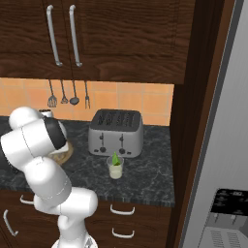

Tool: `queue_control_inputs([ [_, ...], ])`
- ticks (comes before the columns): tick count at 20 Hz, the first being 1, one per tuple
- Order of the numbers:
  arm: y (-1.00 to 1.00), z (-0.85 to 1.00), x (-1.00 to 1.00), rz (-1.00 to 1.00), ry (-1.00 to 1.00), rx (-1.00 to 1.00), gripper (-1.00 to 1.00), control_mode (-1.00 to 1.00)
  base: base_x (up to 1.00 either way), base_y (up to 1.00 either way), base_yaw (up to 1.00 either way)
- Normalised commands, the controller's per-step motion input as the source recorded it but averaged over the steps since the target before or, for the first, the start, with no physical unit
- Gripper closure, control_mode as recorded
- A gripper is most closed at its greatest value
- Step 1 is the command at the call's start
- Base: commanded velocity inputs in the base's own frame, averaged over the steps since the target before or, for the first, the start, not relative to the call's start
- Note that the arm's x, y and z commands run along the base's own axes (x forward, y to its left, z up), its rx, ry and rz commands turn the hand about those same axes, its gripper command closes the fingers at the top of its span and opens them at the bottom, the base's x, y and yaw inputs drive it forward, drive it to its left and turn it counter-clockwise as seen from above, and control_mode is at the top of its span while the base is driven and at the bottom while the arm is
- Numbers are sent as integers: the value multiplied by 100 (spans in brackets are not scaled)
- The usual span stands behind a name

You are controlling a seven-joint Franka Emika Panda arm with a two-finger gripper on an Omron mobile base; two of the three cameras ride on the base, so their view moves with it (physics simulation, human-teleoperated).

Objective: Grab a lemon wedge from the fridge and one ice cube from the ice bowl, and put them in the glass of lemonade.

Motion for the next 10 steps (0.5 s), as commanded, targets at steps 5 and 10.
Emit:
queue_control_inputs([
  [5,0,3,20,0,0,2,-100,-100,0,0,0],
  [10,0,-3,3,0,0,0,-100,-100,0,0,0],
])
